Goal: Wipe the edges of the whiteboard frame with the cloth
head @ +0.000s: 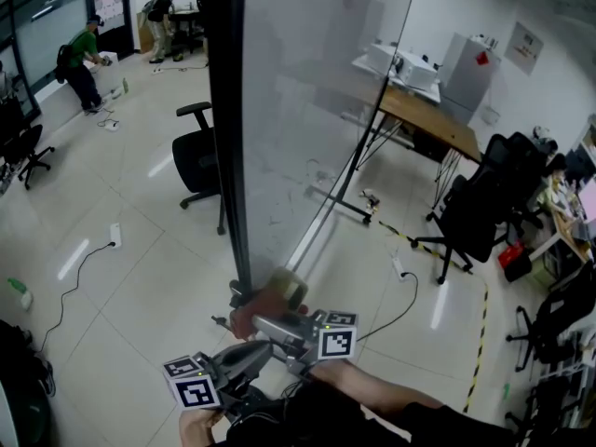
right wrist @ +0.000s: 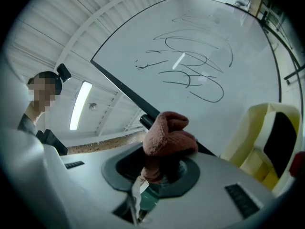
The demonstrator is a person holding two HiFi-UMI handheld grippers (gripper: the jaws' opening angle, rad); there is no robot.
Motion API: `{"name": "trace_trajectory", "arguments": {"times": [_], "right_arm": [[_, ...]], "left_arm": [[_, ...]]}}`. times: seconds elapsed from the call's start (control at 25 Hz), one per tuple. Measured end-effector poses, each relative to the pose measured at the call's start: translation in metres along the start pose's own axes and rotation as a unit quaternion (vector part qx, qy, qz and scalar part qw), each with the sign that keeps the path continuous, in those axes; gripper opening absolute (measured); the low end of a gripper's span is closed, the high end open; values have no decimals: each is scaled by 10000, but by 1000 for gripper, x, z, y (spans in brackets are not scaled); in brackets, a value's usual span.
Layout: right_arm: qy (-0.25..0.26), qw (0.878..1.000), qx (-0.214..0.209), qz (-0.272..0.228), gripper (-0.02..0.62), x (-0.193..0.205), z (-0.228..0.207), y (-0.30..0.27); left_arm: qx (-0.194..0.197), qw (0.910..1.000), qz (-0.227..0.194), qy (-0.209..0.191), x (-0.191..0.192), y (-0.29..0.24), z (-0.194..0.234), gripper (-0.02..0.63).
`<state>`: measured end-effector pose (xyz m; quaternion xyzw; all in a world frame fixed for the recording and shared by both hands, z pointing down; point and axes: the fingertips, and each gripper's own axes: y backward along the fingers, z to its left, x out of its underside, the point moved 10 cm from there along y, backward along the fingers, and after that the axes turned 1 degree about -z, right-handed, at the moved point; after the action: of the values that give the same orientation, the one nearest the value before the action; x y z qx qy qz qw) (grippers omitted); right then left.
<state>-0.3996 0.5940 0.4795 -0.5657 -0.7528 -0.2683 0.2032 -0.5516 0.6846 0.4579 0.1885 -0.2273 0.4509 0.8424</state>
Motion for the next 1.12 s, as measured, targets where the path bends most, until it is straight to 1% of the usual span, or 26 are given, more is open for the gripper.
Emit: {"name": "trace_trajectory", "arguments": {"times": [0.28, 0.52, 0.68, 0.88, 0.96, 1.12], "right_arm": [[128, 9996, -207, -159, 87, -27, 30, -7], [378, 9971, -469, -463, 86, -47, 55, -17], [713, 9945, -471, -605, 86, -72, 70, -32], [1148, 9909, -251, -659, 87, -74, 82, -33], [1455, 9867, -196, -695, 87, -76, 90, -35], [2139, 9741, -153, -718, 87, -90, 112, -43]], "left_arm": [[283, 9990, -30, -332, -24, -8, -27, -3], [519, 9967, -34, -623, -35, -12, -49, -3], [574, 9950, -42, -815, -46, -15, -60, -3], [594, 9941, -87, -908, -52, -14, -65, -3], [628, 9937, -104, -919, -54, -13, -67, -3], [737, 9922, -145, -996, -64, -14, -75, -3]]}}
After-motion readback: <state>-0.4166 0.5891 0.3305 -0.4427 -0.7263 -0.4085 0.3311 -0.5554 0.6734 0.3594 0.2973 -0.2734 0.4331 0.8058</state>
